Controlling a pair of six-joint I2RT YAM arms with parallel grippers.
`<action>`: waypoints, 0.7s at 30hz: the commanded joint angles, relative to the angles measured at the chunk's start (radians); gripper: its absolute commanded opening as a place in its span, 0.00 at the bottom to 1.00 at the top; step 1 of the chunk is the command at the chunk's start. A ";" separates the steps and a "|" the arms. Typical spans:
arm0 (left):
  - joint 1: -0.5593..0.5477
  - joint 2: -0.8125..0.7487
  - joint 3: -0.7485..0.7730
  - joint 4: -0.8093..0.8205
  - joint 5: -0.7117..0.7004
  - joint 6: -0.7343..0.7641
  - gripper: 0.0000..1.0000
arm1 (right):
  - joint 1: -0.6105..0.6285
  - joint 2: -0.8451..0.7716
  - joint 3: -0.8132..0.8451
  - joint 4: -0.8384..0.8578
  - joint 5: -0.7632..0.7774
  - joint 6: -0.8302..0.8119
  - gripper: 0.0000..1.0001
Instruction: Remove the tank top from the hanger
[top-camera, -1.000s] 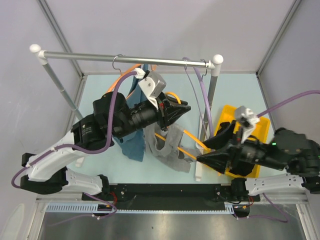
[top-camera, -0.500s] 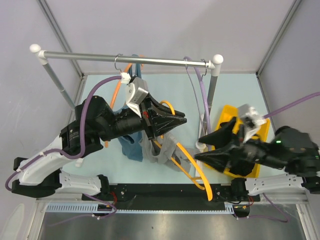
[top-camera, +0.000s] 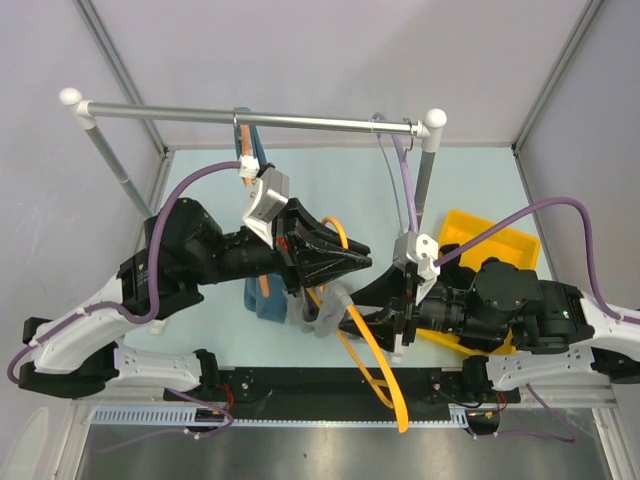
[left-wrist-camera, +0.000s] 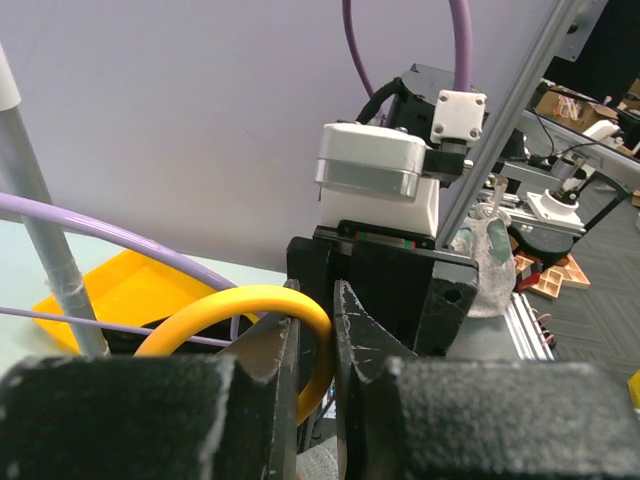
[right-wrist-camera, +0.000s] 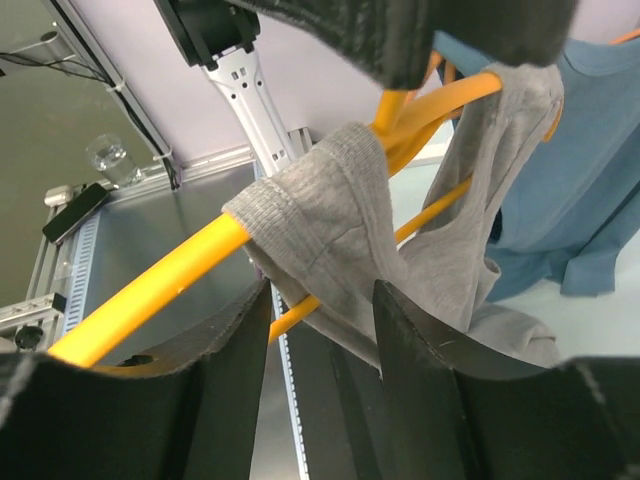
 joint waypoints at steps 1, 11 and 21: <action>-0.002 -0.026 -0.003 0.077 0.062 -0.030 0.00 | -0.004 -0.013 -0.012 0.092 0.028 -0.029 0.46; -0.002 -0.027 -0.002 0.056 0.018 -0.004 0.00 | -0.007 -0.003 0.009 0.102 0.056 -0.034 0.00; -0.002 0.095 0.077 -0.032 -0.216 0.130 0.00 | -0.007 -0.144 0.037 -0.059 0.077 0.029 0.00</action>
